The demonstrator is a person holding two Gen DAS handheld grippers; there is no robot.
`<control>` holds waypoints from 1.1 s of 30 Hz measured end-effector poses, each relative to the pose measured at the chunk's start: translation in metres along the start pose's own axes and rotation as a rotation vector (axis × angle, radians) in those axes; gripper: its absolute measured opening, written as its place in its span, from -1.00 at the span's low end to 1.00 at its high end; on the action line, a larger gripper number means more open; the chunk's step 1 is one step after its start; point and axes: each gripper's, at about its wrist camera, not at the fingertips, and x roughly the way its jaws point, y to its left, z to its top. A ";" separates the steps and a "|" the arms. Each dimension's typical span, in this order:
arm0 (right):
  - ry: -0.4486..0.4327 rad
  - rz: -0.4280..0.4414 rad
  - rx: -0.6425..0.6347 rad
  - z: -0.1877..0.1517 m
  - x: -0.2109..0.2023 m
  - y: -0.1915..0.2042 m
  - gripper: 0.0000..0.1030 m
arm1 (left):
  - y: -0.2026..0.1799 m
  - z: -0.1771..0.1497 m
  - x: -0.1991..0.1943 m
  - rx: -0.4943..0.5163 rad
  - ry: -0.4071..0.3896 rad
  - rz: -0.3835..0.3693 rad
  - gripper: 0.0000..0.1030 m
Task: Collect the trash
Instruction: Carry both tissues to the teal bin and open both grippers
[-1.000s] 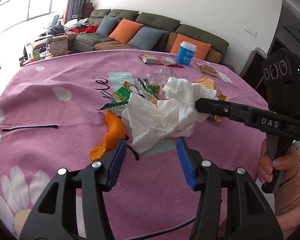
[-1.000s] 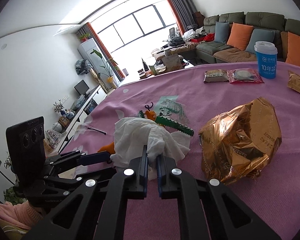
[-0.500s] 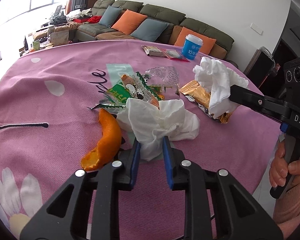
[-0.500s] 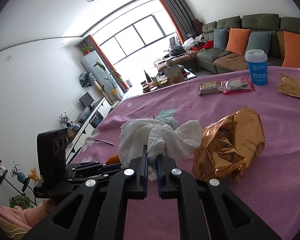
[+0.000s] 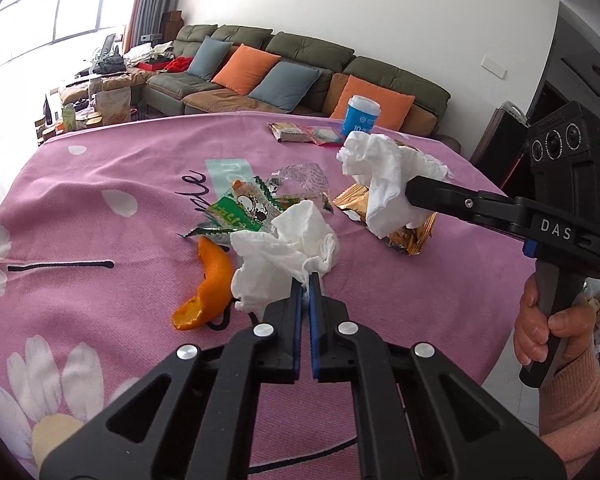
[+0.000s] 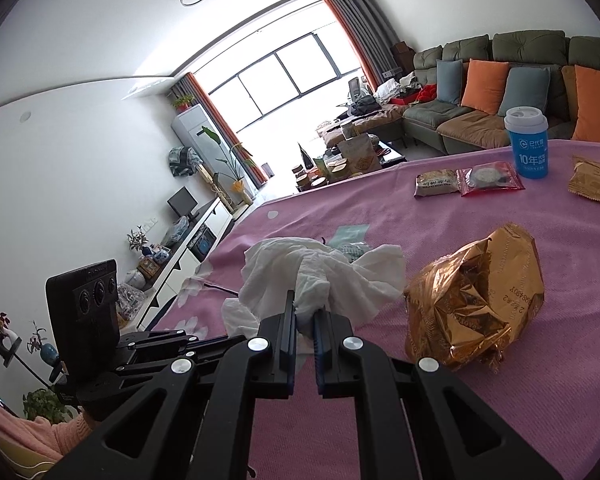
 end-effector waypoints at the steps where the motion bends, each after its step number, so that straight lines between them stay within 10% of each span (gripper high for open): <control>1: -0.001 0.004 -0.003 0.001 0.000 0.002 -0.88 | 0.000 -0.001 -0.005 0.000 -0.008 -0.003 -0.93; 16: 0.041 0.110 -0.069 0.003 0.027 0.047 -0.88 | 0.014 -0.009 -0.089 -0.026 -0.132 0.027 -0.93; 33: 0.160 0.274 -0.223 0.005 0.097 0.131 -0.88 | 0.099 -0.049 -0.194 -0.216 -0.241 0.255 -0.93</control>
